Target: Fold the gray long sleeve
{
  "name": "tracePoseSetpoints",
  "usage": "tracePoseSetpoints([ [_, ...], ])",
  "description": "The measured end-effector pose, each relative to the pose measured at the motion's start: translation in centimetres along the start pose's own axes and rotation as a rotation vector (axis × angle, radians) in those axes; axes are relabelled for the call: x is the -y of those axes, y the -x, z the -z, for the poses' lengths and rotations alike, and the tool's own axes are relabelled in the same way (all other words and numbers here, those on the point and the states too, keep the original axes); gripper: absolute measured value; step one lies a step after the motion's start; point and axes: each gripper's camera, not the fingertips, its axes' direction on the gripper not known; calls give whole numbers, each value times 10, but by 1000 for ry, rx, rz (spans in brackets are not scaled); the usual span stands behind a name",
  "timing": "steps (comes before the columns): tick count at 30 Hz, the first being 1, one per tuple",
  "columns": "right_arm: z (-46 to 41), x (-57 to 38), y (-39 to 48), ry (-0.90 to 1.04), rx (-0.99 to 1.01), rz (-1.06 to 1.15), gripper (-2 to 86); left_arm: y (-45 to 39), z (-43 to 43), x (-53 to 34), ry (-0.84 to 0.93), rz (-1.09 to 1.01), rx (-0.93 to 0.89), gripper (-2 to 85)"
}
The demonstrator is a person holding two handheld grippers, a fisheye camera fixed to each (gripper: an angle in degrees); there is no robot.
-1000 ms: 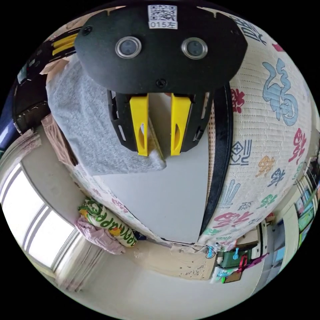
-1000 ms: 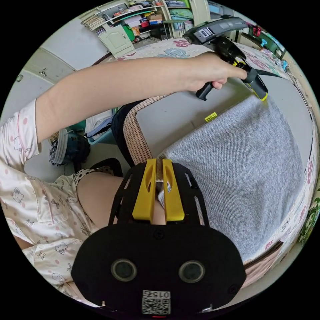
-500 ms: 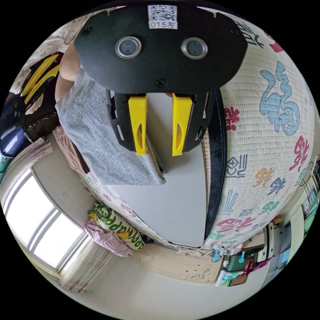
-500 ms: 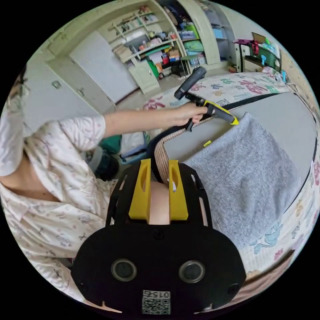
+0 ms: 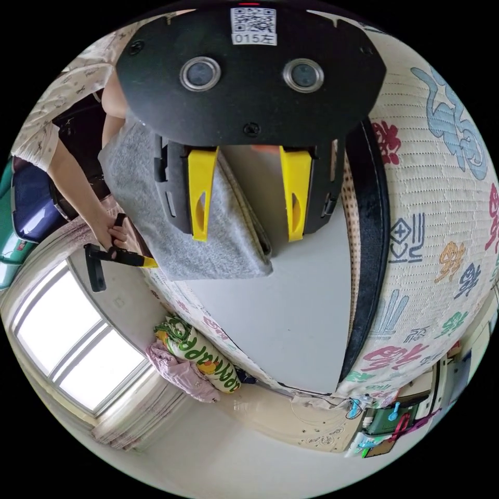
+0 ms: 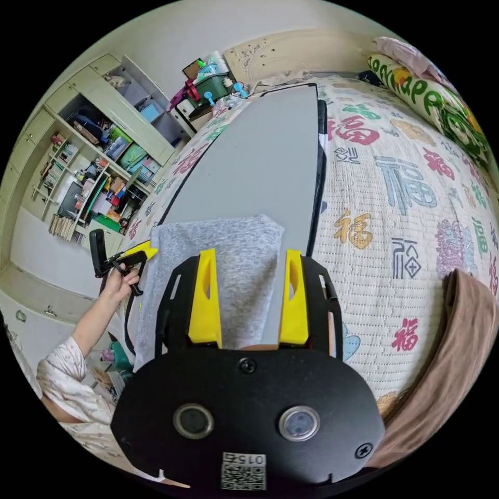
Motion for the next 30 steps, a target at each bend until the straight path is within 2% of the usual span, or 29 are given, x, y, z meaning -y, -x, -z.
tracePoseSetpoints([
  [3,-49,18,-20,52,105,-23,176,4,-3,11,-3,10,-62,195],
  [5,-58,18,-16,34,67,3,172,16,-6,14,-29,62,-168,180],
  [10,-81,10,-11,65,4,38,156,31,1,12,-85,195,-232,134],
  [15,-96,-40,-8,65,-79,39,119,26,16,9,-56,228,-281,84],
  [18,-67,-95,8,-12,-102,96,110,-3,60,-8,-152,176,-267,60],
  [22,11,-183,30,-148,-13,162,105,-71,173,-37,-324,10,-303,43],
  [26,124,-336,88,-355,94,352,102,-137,312,-77,-490,-152,-298,35],
  [29,190,-452,130,-460,198,472,100,-207,465,-148,-673,-315,-255,28],
  [30,211,-498,148,-490,231,529,99,-219,490,-161,-701,-341,-240,27],
])
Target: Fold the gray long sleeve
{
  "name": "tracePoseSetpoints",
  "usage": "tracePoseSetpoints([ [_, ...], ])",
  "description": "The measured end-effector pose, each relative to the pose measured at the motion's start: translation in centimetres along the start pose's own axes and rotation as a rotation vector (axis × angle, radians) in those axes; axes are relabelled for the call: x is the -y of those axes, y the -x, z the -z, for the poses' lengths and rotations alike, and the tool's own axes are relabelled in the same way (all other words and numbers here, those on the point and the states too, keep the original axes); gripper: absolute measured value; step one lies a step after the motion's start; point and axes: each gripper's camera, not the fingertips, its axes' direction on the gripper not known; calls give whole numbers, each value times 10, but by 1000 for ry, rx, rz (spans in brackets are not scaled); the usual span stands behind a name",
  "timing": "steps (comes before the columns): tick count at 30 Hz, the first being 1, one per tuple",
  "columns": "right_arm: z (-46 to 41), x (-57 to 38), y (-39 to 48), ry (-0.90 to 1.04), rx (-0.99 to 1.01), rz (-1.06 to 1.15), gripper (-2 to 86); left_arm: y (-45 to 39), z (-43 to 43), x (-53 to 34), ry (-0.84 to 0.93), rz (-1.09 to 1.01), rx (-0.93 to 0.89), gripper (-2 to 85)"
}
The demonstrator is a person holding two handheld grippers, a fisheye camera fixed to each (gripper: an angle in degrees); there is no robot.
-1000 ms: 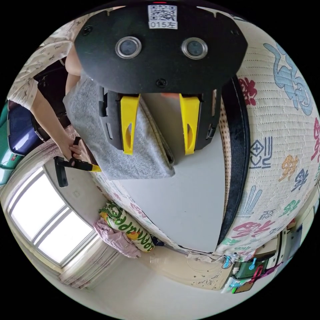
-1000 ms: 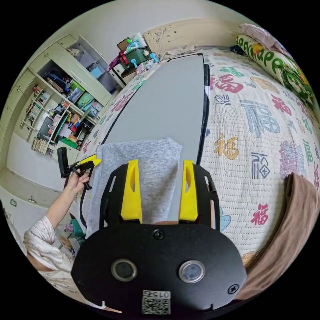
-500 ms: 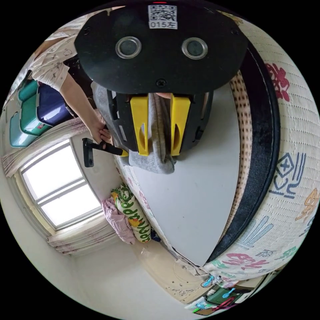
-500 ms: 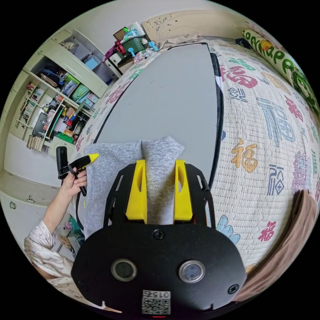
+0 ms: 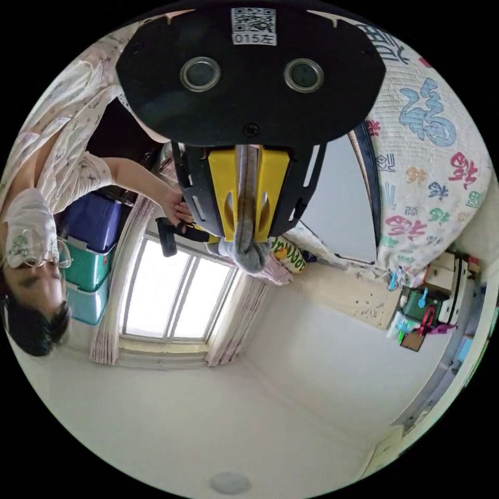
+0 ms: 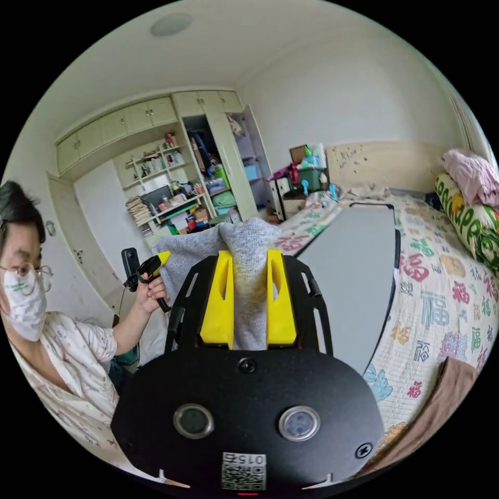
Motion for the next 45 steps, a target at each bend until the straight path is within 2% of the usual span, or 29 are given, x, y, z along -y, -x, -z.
tracePoseSetpoints([
  [5,85,-109,168,-148,86,209,95,-178,205,51,-137,-247,187,22],
  [12,90,-293,289,-127,440,158,92,-327,405,40,-101,-364,344,17],
  [18,57,-449,376,58,707,120,90,-389,550,-45,-171,-209,369,16],
  [22,26,-484,454,170,822,224,88,-404,648,-117,-323,-65,332,21],
  [25,-46,-476,529,253,790,285,87,-387,703,-143,-416,31,452,27],
  [26,-99,-465,563,308,767,273,90,-377,715,-148,-438,68,488,28],
  [28,-205,-450,610,480,715,196,94,-331,756,-176,-501,279,740,38],
  [29,-267,-450,631,585,652,130,91,-307,768,-192,-496,425,939,48],
  [30,-296,-452,642,620,576,61,69,-297,769,-198,-468,463,1045,53],
  [31,-297,-452,645,606,556,31,59,-280,767,-210,-402,548,1251,62],
  [33,-248,-458,655,457,656,18,50,-268,762,-226,-400,642,1366,67],
  [35,-200,-466,658,373,630,68,33,-269,741,-232,-413,566,1288,44],
  [36,-168,-470,657,308,535,94,16,-265,733,-232,-393,562,1285,41],
  [39,-88,-464,654,121,333,86,1,-230,697,-228,-229,604,1270,43],
  [41,-38,-453,658,-9,311,60,-2,-203,662,-216,-128,580,1218,50],
  [45,70,-428,692,-316,343,18,-5,-167,608,-191,-14,520,1250,62],
])
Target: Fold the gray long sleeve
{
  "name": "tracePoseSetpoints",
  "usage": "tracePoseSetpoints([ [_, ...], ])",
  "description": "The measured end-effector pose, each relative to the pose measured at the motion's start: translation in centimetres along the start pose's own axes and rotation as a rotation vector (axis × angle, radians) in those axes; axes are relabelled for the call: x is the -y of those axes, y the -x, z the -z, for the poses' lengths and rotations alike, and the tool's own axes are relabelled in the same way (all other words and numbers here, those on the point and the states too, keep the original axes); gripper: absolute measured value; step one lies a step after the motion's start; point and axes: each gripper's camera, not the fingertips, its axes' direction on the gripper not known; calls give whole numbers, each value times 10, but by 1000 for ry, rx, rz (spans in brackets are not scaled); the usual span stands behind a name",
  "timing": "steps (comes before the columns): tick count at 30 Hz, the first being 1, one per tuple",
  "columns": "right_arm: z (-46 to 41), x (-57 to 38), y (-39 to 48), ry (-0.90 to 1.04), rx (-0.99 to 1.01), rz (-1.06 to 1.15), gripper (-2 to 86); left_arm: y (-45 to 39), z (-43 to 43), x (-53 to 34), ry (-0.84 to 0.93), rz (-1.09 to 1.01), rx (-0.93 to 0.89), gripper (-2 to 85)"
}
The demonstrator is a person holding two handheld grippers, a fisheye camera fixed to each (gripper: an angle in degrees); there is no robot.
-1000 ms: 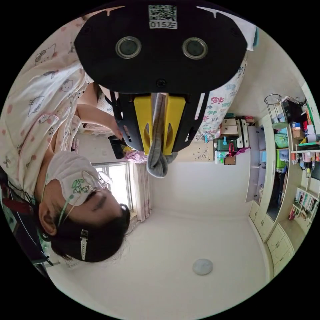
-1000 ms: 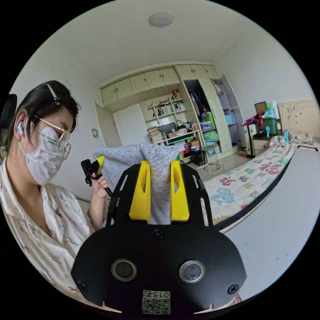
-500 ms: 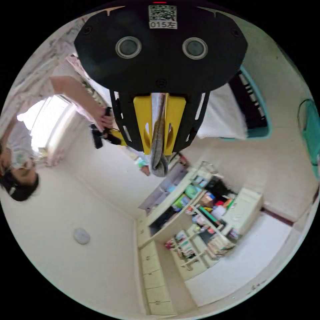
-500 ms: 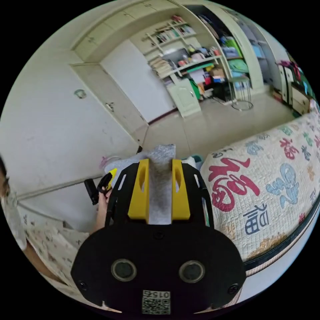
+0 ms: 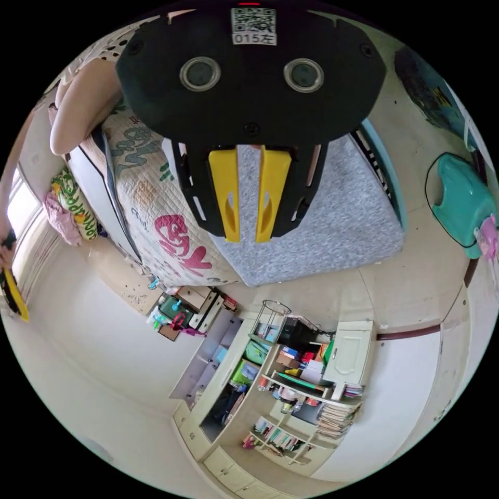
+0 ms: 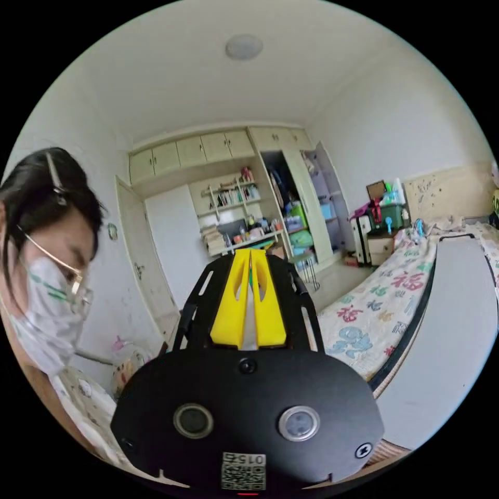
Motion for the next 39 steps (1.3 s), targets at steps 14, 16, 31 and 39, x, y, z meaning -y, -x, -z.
tracePoseSetpoints([
  [14,75,115,175,-570,-310,293,-5,-107,-110,-9,130,-192,227,85],
  [16,66,130,175,-608,-347,302,-5,-109,-110,-6,132,-183,216,85],
  [31,42,316,42,-846,-659,426,1,-181,-117,47,322,-18,247,111],
  [39,19,474,-416,-68,-1157,-46,95,-347,-109,56,213,-213,51,117],
])
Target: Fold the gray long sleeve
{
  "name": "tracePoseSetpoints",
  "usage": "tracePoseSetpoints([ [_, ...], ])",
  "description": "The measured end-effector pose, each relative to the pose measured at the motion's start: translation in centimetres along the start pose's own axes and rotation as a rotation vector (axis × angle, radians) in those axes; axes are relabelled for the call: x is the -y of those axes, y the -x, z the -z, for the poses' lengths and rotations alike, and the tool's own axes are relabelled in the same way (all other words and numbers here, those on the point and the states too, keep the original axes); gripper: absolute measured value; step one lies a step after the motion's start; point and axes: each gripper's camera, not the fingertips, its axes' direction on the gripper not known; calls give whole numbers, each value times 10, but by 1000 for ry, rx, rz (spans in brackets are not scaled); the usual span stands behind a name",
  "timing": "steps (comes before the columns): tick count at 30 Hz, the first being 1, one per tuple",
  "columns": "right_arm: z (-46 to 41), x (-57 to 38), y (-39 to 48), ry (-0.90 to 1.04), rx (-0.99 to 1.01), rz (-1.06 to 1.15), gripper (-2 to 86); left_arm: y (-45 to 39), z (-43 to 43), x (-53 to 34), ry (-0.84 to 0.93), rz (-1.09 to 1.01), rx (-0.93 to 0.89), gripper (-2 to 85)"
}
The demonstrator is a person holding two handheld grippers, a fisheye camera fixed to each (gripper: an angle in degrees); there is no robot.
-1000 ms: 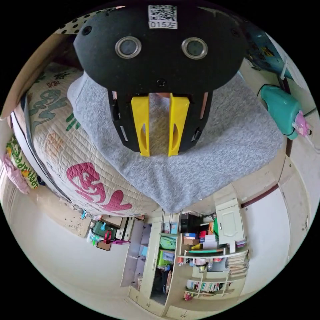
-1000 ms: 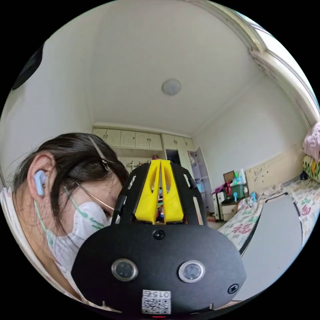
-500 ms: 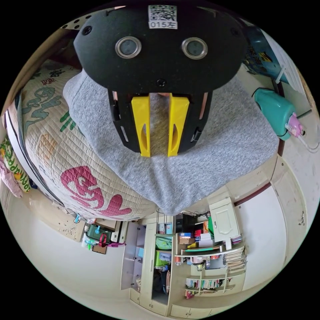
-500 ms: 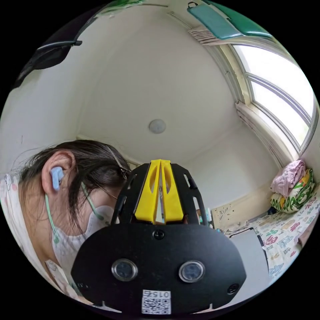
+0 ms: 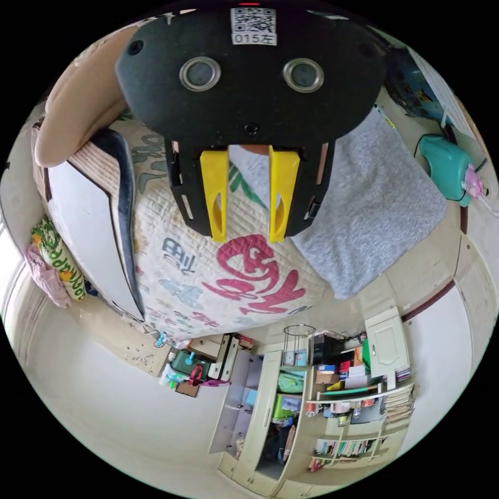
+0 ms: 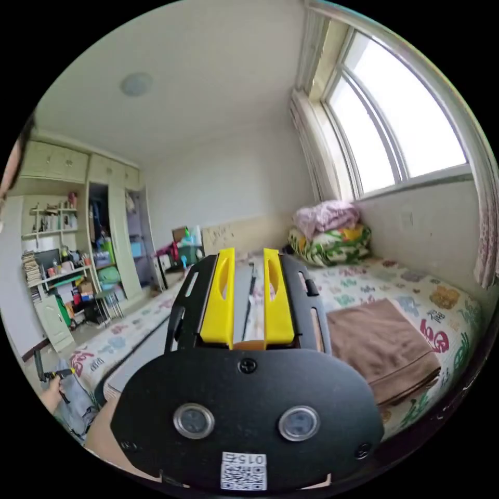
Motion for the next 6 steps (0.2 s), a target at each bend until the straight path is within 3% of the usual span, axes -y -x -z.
tracePoseSetpoints([
  [6,-305,38,-72,470,-131,-22,132,-128,-22,50,-29,-178,-108,121],
])
